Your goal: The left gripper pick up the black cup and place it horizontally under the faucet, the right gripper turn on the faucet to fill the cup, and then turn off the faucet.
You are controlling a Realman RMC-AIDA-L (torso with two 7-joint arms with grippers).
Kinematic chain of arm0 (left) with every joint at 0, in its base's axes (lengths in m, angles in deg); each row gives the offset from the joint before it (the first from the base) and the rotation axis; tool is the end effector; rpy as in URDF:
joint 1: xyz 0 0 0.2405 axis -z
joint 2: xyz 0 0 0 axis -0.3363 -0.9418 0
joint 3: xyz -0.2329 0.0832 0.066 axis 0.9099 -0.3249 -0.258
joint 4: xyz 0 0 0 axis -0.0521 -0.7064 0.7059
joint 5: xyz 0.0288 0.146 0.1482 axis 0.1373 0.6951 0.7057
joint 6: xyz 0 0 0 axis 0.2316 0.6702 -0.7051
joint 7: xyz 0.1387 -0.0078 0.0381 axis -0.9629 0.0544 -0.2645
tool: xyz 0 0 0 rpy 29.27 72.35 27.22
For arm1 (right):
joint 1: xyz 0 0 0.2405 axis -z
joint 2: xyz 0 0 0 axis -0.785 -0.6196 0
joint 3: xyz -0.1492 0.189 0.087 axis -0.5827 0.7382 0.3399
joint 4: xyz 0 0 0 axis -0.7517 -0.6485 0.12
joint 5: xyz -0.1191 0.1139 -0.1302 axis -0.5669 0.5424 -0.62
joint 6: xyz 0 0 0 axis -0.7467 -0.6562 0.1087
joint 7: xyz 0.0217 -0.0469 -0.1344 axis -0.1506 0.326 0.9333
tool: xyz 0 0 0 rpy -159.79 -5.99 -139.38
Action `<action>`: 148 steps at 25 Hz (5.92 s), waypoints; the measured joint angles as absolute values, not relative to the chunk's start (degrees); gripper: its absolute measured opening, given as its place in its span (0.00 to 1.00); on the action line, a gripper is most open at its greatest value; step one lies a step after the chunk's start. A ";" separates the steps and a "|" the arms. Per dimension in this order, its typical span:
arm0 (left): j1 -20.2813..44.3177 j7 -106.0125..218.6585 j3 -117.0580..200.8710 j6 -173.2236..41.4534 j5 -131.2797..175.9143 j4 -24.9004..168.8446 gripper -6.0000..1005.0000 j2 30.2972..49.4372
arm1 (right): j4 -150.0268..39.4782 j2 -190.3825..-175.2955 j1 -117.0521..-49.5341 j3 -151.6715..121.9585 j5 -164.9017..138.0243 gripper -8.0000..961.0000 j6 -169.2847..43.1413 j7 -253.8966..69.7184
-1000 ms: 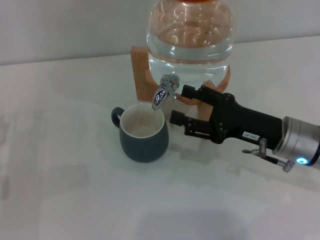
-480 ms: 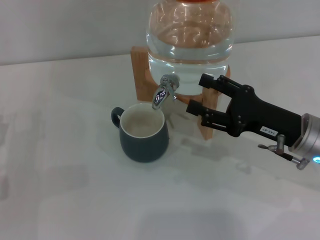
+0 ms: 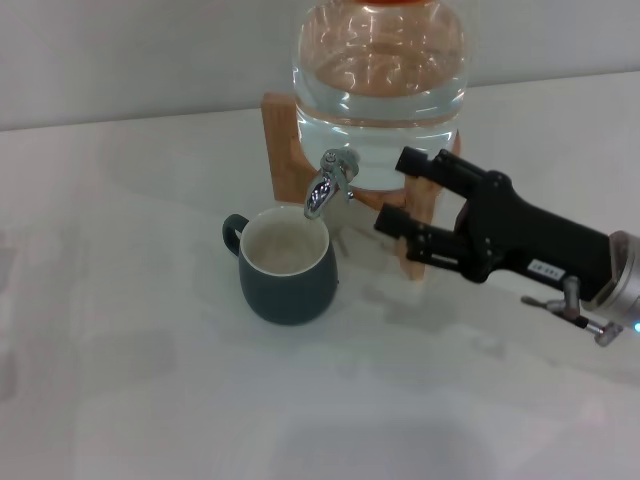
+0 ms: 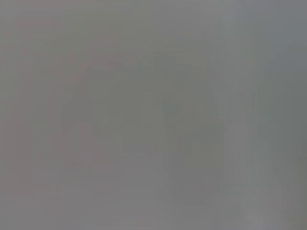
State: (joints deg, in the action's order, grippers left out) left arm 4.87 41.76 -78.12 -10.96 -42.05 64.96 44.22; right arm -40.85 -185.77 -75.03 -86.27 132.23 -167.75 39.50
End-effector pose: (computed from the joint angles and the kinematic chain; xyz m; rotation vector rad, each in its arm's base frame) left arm -0.3529 0.3315 0.0009 -1.5171 -0.3654 -0.3330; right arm 0.2445 0.2877 -0.0069 -2.3419 0.3692 1.4050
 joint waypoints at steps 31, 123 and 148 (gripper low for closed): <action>4.92 41.77 -78.12 -12.69 -40.49 64.95 0.88 44.49 | -40.23 -186.32 -79.92 -97.66 134.90 0.87 -158.33 38.78; 4.96 41.91 -78.13 -13.65 -39.77 64.95 0.88 44.39 | -34.21 -185.41 -75.30 -94.69 135.03 0.82 -155.82 39.33; 4.83 41.85 -78.13 -13.74 -39.77 64.71 0.88 44.41 | -33.95 -185.88 -75.57 -96.97 133.98 0.80 -153.71 39.08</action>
